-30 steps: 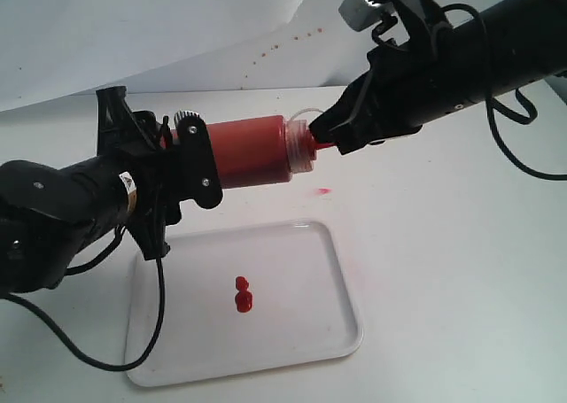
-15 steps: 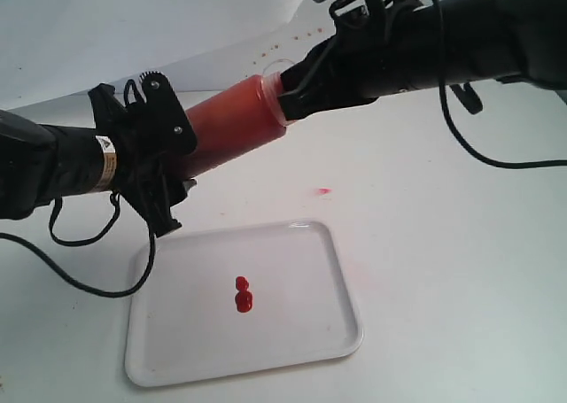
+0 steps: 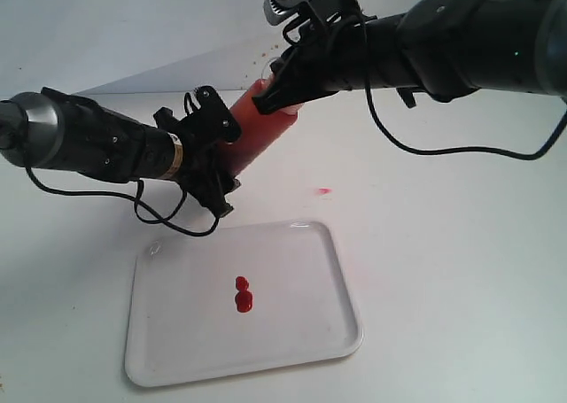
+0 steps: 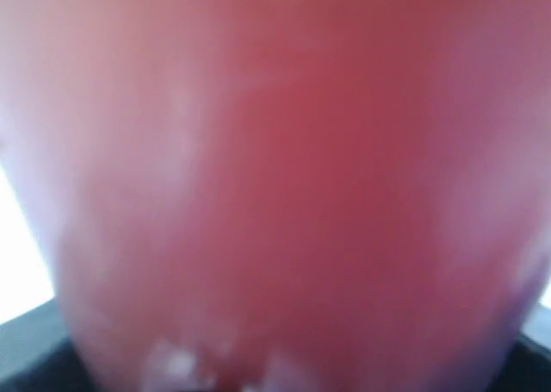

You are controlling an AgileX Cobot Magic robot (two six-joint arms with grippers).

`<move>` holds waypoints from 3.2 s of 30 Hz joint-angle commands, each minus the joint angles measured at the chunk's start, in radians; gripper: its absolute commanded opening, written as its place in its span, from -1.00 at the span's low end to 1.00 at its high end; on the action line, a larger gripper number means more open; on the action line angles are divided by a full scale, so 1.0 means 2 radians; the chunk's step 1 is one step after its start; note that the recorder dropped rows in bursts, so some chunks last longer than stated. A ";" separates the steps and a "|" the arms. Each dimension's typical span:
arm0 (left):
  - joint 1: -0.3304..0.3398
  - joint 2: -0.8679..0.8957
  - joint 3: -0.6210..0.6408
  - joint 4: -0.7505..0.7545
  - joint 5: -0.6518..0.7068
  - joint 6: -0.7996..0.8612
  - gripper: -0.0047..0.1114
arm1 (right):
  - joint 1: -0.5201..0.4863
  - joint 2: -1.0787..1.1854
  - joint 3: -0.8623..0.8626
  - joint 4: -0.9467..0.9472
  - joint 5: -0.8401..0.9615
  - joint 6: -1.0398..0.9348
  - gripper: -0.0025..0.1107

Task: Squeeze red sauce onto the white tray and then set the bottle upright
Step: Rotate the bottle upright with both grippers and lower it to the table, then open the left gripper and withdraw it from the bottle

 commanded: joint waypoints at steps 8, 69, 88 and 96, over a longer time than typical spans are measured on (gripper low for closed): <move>-0.013 0.036 -0.022 -0.006 -0.074 0.023 -0.90 | 0.010 0.053 -0.021 0.006 0.053 -0.002 -0.96; -0.013 0.017 -0.039 -0.123 -0.073 0.060 0.42 | 0.009 0.045 -0.039 -0.044 -0.046 -0.002 -0.96; 0.022 -0.015 0.003 -0.093 -0.170 0.004 0.42 | -0.022 0.049 -0.039 -0.070 -0.051 0.005 -0.96; 0.041 -0.039 0.013 -0.095 -0.115 -0.012 0.42 | -0.021 0.049 -0.039 -0.069 -0.027 0.005 -0.96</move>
